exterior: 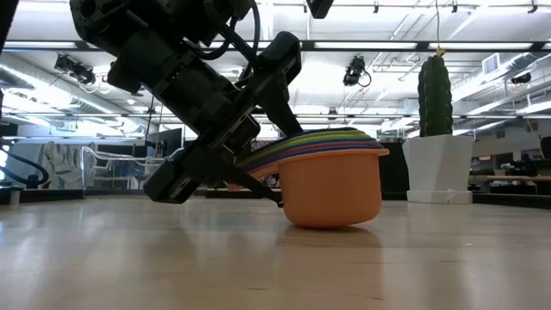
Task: Nest measuring cups in basket
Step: Put the stacked nesting measuring cups into the transparent bin
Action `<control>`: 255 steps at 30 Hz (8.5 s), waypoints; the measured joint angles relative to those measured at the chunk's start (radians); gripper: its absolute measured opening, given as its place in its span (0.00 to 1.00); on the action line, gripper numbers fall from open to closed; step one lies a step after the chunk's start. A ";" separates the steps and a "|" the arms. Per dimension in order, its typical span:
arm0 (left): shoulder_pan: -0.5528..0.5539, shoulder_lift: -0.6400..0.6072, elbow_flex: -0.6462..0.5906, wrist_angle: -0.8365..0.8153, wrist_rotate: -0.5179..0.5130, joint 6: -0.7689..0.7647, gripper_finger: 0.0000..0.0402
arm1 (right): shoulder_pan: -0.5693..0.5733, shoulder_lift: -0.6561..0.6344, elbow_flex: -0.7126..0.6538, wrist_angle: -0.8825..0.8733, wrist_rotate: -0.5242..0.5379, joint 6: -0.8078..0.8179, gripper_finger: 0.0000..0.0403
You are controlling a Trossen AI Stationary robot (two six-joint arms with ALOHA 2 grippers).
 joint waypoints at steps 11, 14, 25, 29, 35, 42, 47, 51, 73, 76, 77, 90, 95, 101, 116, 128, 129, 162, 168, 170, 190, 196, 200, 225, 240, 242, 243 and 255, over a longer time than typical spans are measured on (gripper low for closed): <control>0.004 0.000 0.000 0.000 0.003 0.003 0.54 | 0.000 0.000 0.000 0.000 0.000 0.000 0.06; 0.004 -0.001 0.000 0.000 0.003 0.003 0.54 | 0.000 0.000 0.000 0.000 0.000 0.000 0.06; 0.004 -0.001 0.000 -0.001 0.006 0.000 0.53 | 0.000 0.000 0.000 0.000 0.000 0.000 0.06; 0.004 -0.002 0.000 0.000 0.007 0.000 0.47 | 0.000 0.000 0.000 0.000 0.000 0.000 0.06; 0.004 -0.002 0.000 0.003 0.007 0.001 0.40 | 0.000 0.000 0.000 0.000 0.000 0.000 0.06; 0.004 -0.002 0.000 0.003 0.008 0.003 0.37 | 0.000 0.000 0.000 0.000 0.000 0.000 0.06; 0.004 -0.002 0.000 0.001 0.008 0.003 0.37 | 0.000 0.000 0.000 0.000 0.000 0.000 0.06; 0.004 -0.005 0.000 -0.010 0.008 0.003 0.37 | 0.000 0.000 0.000 0.000 0.000 0.000 0.06; 0.038 -0.031 0.000 -0.077 0.061 0.045 0.32 | 0.000 0.000 0.000 0.007 0.000 0.000 0.06; 0.038 -0.031 0.000 -0.080 0.062 0.046 0.32 | 0.000 0.000 0.000 0.010 0.000 0.000 0.06; 0.038 -0.031 0.000 -0.080 0.062 0.046 0.32 | 0.000 0.000 0.000 0.010 0.000 0.000 0.06; 0.055 -0.030 0.000 -0.071 0.083 0.100 0.32 | 0.000 0.000 0.000 0.012 0.000 0.000 0.06; 0.072 -0.030 0.000 -0.068 0.110 0.124 0.32 | 0.000 0.000 0.000 0.012 0.000 0.000 0.06; 0.078 -0.030 0.000 -0.067 0.119 0.148 0.32 | 0.000 0.000 0.000 0.012 0.000 0.000 0.06; 0.085 -0.029 -0.001 -0.059 0.121 0.203 0.32 | 0.000 0.000 0.000 0.012 0.000 0.000 0.06; 0.089 -0.029 -0.001 -0.064 0.122 0.219 0.30 | 0.000 0.000 0.000 0.012 0.000 0.000 0.06; 0.089 -0.029 -0.001 -0.061 0.119 0.219 0.29 | 0.000 0.000 0.000 0.012 0.000 0.000 0.06; 0.111 -0.029 -0.001 -0.058 0.179 0.284 0.24 | 0.000 0.000 0.000 0.012 0.000 0.000 0.06; 0.112 -0.029 -0.001 -0.059 0.183 0.320 0.24 | 0.000 0.000 0.000 0.012 0.000 0.000 0.06; 0.115 -0.031 -0.001 -0.061 0.184 0.320 0.24 | 0.000 0.000 0.000 0.012 0.000 0.000 0.06; 0.217 -0.429 -0.002 -0.638 0.096 0.553 0.24 | -0.049 -0.039 0.001 -0.126 -0.132 -0.032 0.06; 0.248 -0.529 -0.002 -0.780 0.041 0.529 0.24 | -0.083 -0.059 0.001 -0.214 -0.116 -0.033 0.06; 0.273 -0.590 -0.002 -0.838 0.012 0.515 0.24 | -0.095 -0.062 0.001 -0.260 -0.018 -0.027 0.06; 0.602 -0.796 0.101 -1.137 -0.037 0.570 0.22 | -0.116 -0.062 0.000 -0.310 0.448 -0.199 0.06; 0.838 -0.795 0.214 -1.325 -0.092 0.595 0.21 | -0.127 -0.062 0.000 -0.311 0.524 -0.245 0.06; 0.871 -0.795 0.214 -1.351 -0.095 0.595 0.21 | -0.127 -0.062 0.000 -0.311 0.524 -0.245 0.06; 0.886 -0.795 0.213 -1.362 -0.096 0.595 0.21 | -0.127 -0.062 0.000 -0.311 0.524 -0.245 0.06; 1.111 -0.795 0.206 -1.362 -0.091 0.584 0.21 | -0.127 -0.062 0.000 -0.310 0.524 -0.286 0.06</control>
